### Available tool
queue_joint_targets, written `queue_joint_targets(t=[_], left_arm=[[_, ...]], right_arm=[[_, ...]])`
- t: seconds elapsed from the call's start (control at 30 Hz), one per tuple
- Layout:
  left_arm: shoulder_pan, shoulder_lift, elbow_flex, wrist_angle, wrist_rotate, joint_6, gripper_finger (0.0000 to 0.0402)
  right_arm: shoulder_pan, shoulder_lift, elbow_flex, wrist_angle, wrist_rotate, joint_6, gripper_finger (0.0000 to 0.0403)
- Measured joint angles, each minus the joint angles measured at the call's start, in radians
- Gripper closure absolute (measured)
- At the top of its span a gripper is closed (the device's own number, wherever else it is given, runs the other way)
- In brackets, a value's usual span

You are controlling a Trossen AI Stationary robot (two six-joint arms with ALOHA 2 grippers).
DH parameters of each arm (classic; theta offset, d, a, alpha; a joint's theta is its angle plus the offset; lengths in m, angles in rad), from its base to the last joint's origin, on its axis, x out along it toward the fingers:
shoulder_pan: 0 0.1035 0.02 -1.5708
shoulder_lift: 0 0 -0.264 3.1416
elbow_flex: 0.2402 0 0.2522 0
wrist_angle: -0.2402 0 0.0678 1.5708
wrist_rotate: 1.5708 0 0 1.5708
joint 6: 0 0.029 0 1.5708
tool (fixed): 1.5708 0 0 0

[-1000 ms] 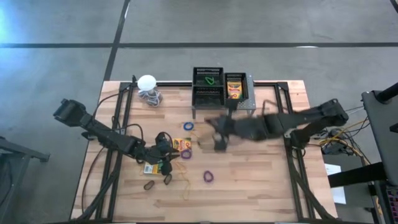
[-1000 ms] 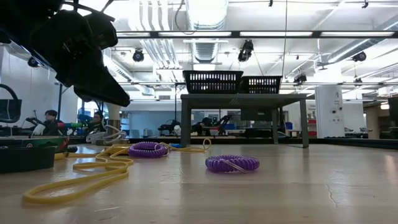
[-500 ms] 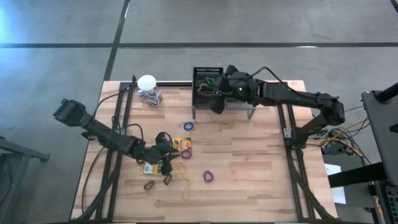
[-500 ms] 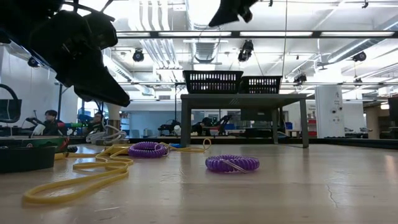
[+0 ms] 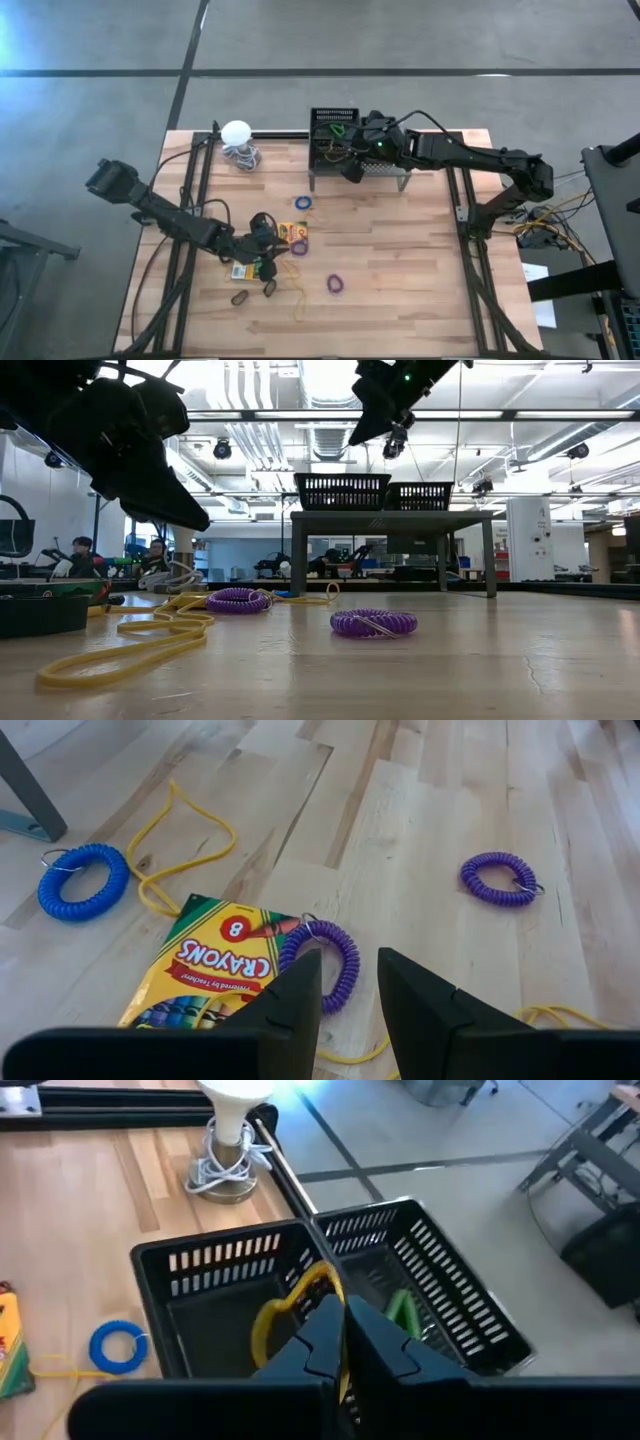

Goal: Pick & Place Office Desk Supplies
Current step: Put the yellow rubber band into the bottom left black bin, then put the purple spring keychain into the top left black bin

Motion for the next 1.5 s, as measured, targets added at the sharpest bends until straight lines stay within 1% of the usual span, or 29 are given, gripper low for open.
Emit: queue_joint_targets(t=[0.1, 0.17, 0.33, 0.43, 0.57, 0.63, 0.73, 0.9, 1.03, 1.17, 1.27, 1.33, 1.4, 1.5], left_arm=[[0.0, 0.0, 0.0, 0.0, 0.0, 0.0, 0.0296], [0.0, 0.0, 0.0, 0.0, 0.0, 0.001, 0.0296], [0.0, 0.0, 0.0, 0.0, 0.0, 0.001, 0.0296], [0.0, 0.0, 0.0, 0.0, 0.0, 0.001, 0.0296], [0.0, 0.0, 0.0, 0.0, 0.0, 0.0, 0.0296], [0.0, 0.0, 0.0, 0.0, 0.0, -0.011, 0.0296], [0.0, 0.0, 0.0, 0.001, 0.0, -0.017, 0.0296], [0.0, 0.0, 0.0, 0.022, 0.0, -0.027, 0.0296], [0.0, 0.0, 0.0, 0.065, 0.0, -0.027, 0.0296], [0.0, 0.0, 0.001, 0.087, 0.0, -0.027, 0.0296], [0.0, 0.0, 0.001, 0.094, 0.0, -0.027, 0.0296], [0.0, 0.0, 0.001, 0.098, 0.0, -0.026, 0.0296], [0.0, 0.0, 0.001, 0.102, 0.0, -0.024, 0.0296], [0.0, 0.0, 0.001, 0.102, 0.0, -0.022, 0.0296]], right_arm=[[-0.001, 0.0, -0.008, 0.001, -0.001, 0.028, 0.0393], [-0.001, 0.0, -0.009, 0.0, -0.003, 0.041, 0.0384], [-0.002, -0.001, 0.005, -0.019, -0.005, 0.106, 0.0329], [0.0, -0.003, 0.022, -0.023, 0.018, 0.117, 0.0293], [0.035, -0.02, 0.036, -0.018, 0.026, 0.134, 0.0262], [0.076, -0.031, 0.034, -0.017, 0.024, 0.147, 0.0255], [0.169, -0.035, 0.017, -0.012, 0.021, 0.15, 0.0254], [0.356, -0.007, -0.021, -0.009, 0.026, 0.161, 0.0264], [0.492, 0.043, -0.069, 0.046, 0.026, 0.211, 0.0274], [0.595, 0.113, -0.143, 0.168, 0.026, 0.283, 0.0283], [0.636, 0.187, -0.226, 0.398, 0.023, 0.34, 0.0289], [0.642, 0.246, -0.278, 0.585, 0.024, 0.366, 0.0291], [0.634, 0.308, -0.318, 0.735, 0.026, 0.396, 0.0291], [0.603, 0.393, -0.33, 0.853, 0.026, 0.455, 0.0284]])
